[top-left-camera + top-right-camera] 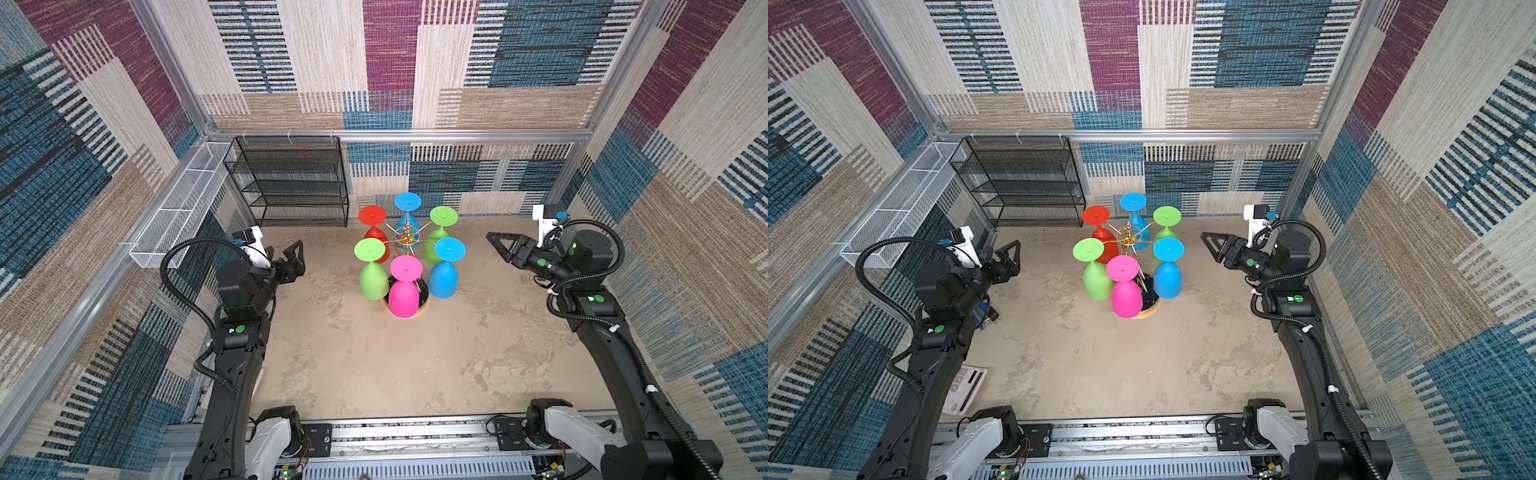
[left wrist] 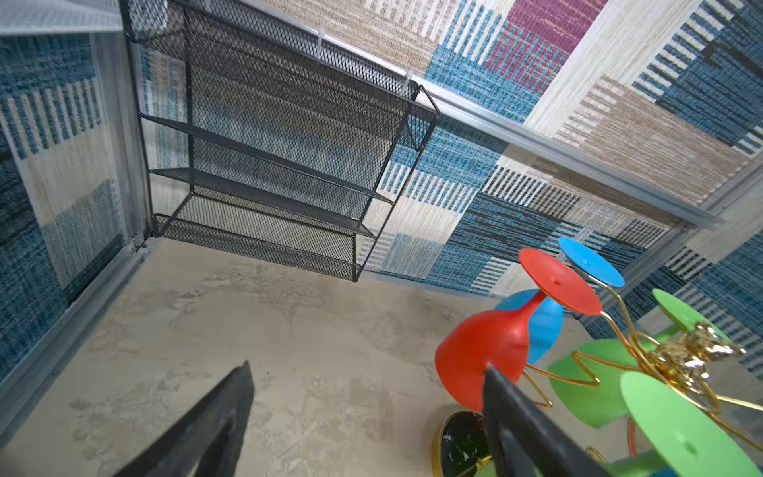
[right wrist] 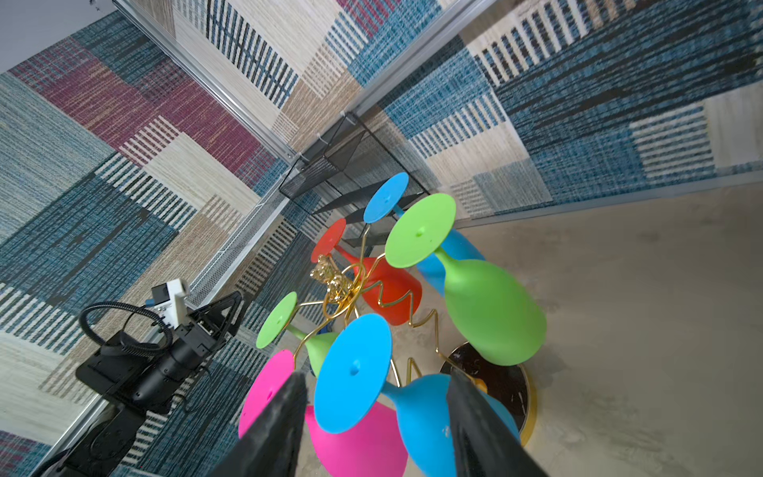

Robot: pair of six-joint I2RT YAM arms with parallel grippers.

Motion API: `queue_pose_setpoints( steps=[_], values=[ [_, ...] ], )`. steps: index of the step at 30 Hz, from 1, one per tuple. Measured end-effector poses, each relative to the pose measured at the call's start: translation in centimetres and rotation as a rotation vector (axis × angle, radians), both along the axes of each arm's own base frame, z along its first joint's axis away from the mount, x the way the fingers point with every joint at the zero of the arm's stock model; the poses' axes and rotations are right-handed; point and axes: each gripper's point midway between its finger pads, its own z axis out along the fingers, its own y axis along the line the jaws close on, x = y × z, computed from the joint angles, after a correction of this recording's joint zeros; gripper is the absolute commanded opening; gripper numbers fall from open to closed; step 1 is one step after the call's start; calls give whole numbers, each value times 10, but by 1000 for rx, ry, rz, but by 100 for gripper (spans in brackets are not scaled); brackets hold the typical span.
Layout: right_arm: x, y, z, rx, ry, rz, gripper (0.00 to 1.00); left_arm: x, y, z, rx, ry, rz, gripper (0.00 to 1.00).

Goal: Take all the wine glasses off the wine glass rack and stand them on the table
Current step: 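Reach the right gripper to the blue glass stem while the left arm rises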

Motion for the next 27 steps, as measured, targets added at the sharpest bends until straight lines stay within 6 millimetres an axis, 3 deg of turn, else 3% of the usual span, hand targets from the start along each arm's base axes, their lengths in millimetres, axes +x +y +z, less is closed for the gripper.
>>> queue_pose_setpoints(
  steps=[8, 15, 27],
  values=[
    [0, 44, -29, 1, 152, 133, 47, -4, -8, 0, -19, 3, -43, 89],
    [3, 58, -39, 13, 207, 167, 40, -5, -11, -10, -29, 23, -60, 89],
    [4, 62, -39, 44, 235, 183, 27, -7, -12, -11, -30, 22, -62, 90]
  ],
)
